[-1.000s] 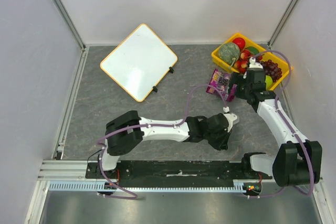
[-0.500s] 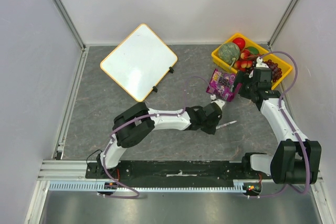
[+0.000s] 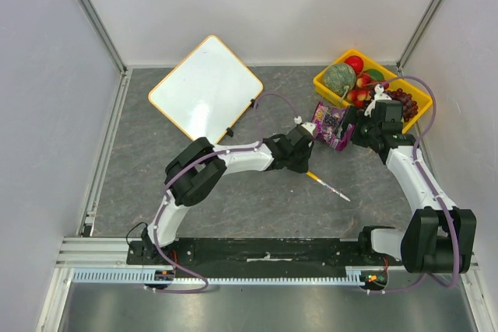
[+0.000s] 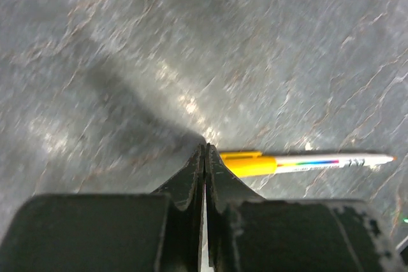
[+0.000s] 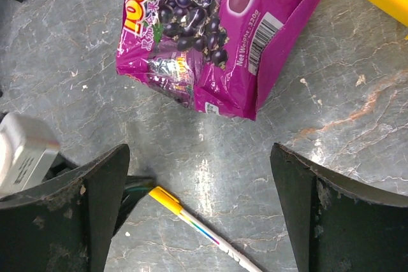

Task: Write a sentence on the whiteboard
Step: Adjust the whiteboard marker at the center of the board, then pick up the whiteboard marker at the center of the board.

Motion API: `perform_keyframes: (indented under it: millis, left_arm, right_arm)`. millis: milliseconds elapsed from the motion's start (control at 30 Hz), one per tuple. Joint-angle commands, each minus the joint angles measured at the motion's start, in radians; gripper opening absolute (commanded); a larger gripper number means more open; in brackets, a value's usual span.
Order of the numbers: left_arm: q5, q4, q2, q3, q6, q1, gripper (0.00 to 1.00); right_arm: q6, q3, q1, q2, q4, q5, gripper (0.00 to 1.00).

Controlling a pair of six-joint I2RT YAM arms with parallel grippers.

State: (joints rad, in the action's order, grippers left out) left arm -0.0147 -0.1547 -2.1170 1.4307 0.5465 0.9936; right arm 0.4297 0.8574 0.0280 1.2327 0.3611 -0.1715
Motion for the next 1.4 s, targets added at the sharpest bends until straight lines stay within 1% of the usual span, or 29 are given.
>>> perform_keyframes:
  millis: [0,167,267,300,400,467,533,600,667,733,833,933,1000,1067,1167,1267,1300,1367]
  left_arm:
    - [0.056,-0.055,-0.104,0.103,-0.065,-0.012,0.07]
    - [0.162,-0.013,-0.13,0.145,-0.037,-0.007,0.12]
    - [0.121,-0.032,-0.11,0.142,-0.033,-0.016,0.12]
    - [0.101,-0.046,-0.095,0.136,-0.034,-0.026,0.12]
    - [0.084,-0.065,0.014,0.071,-0.034,-0.07,0.19]
    - [0.075,-0.065,0.104,0.007,-0.036,-0.102,0.26]
    - [0.065,-0.069,0.213,-0.064,-0.042,-0.128,0.36]
    - [0.053,-0.088,0.312,-0.125,-0.042,-0.145,0.55]
    - [0.035,-0.117,0.409,-0.176,-0.034,-0.159,0.69]
    - [0.03,-0.146,0.5,-0.222,-0.019,-0.174,0.78]
    - [0.021,-0.19,0.635,-0.28,-0.005,-0.197,0.86]
    - [0.018,-0.267,0.761,-0.303,-0.002,-0.222,0.9]
    - [0.018,-0.29,0.827,-0.32,0.0,-0.236,0.92]
    - [0.019,-0.304,0.888,-0.332,0.0,-0.249,0.94]
    - [-0.021,-0.341,0.942,-0.334,-0.013,-0.265,0.94]
    - [-0.044,-0.365,0.977,-0.332,-0.022,-0.274,0.95]
    - [-0.045,-0.373,0.986,-0.332,-0.023,-0.282,0.95]
    - [-0.034,-0.379,1.009,-0.334,-0.029,-0.285,0.95]
  right_arm:
    - [-0.035,-0.014,-0.011,-0.035,0.018,-0.037,0.98]
    - [-0.048,-0.026,-0.019,-0.055,0.055,-0.04,0.98]
    - [-0.055,-0.032,-0.023,-0.07,0.067,-0.045,0.98]
    - [-0.062,-0.032,-0.057,-0.073,0.071,-0.043,0.98]
    - [-0.091,-0.028,-0.118,-0.075,0.093,-0.028,0.98]
    - [-0.109,-0.023,-0.181,-0.068,0.104,-0.016,0.98]
    - [-0.12,-0.017,-0.256,-0.061,0.117,0.041,0.98]
    - [-0.131,-0.005,-0.331,-0.026,0.136,0.105,0.97]
    - [-0.141,0.009,-0.384,0.022,0.162,0.148,0.93]
    - [-0.146,0.015,-0.422,0.074,0.174,0.187,0.86]
    - [-0.144,0.035,-0.465,0.158,0.194,0.234,0.76]
    - [-0.14,0.045,-0.499,0.217,0.205,0.271,0.72]
    - [-0.141,0.043,-0.514,0.241,0.207,0.296,0.7]
    - [-0.141,0.042,-0.517,0.263,0.208,0.288,0.68]
    - [-0.14,0.04,-0.522,0.309,0.205,0.248,0.67]
    - [-0.129,0.04,-0.522,0.37,0.203,0.257,0.61]
    - [-0.123,0.04,-0.522,0.388,0.205,0.266,0.58]
    - [-0.117,0.043,-0.52,0.419,0.203,0.276,0.54]
